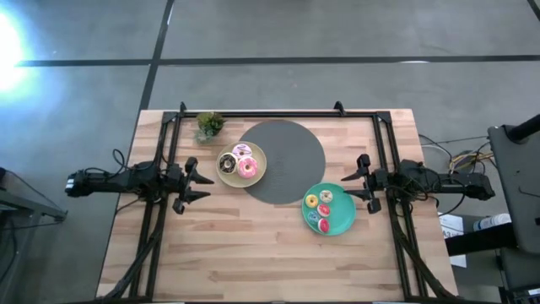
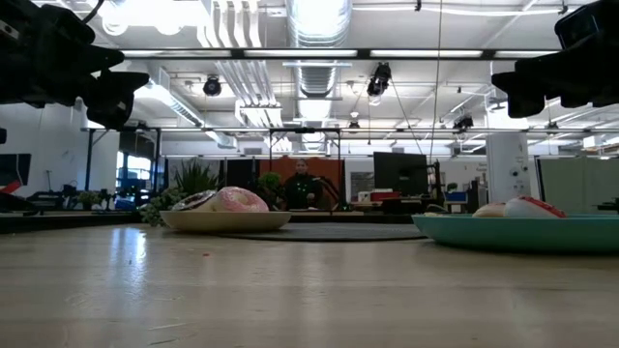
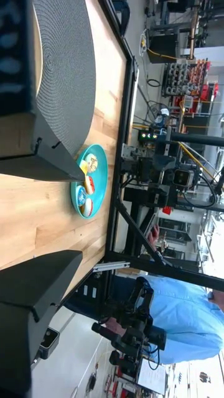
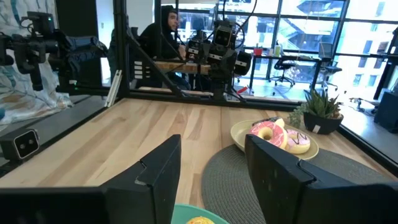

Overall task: Pick & Place donuts
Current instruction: Return to Home Position

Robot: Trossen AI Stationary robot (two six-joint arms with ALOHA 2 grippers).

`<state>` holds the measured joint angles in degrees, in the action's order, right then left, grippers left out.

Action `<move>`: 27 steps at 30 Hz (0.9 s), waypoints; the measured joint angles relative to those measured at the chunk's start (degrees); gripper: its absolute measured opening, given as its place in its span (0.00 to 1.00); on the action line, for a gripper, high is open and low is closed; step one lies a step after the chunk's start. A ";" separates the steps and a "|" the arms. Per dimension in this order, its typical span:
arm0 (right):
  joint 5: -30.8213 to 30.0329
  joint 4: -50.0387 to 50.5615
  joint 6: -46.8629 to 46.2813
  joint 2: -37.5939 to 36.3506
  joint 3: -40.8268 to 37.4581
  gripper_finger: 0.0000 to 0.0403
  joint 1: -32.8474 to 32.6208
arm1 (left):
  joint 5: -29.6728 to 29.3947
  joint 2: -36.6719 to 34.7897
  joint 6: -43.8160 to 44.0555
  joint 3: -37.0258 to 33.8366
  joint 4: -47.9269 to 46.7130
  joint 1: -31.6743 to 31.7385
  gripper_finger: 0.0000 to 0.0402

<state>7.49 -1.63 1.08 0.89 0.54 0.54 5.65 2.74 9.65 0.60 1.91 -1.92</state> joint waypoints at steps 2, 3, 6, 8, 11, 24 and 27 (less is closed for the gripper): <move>0.00 0.00 -0.01 0.00 0.00 0.42 0.00 | 0.00 0.00 0.00 0.00 0.00 0.01 0.41; 0.00 0.00 -0.01 0.00 0.00 0.41 0.00 | 0.00 0.00 0.00 0.00 0.00 0.00 0.41; 0.00 -0.01 0.00 0.00 0.00 0.41 -0.01 | 0.01 0.00 0.01 0.00 0.00 0.00 0.41; 0.00 -0.02 0.00 0.00 0.00 0.42 0.00 | 0.00 0.00 0.00 0.00 0.00 0.00 0.41; 0.00 -0.02 -0.01 0.00 0.00 0.42 -0.01 | 0.00 0.00 0.02 0.00 0.00 0.01 0.41; 0.00 0.00 0.00 0.02 0.00 0.42 0.00 | 0.00 0.00 0.00 0.00 -0.02 0.00 0.41; 0.00 -0.02 0.00 0.02 0.00 0.42 0.00 | 0.00 0.00 0.00 0.00 0.00 -0.01 0.41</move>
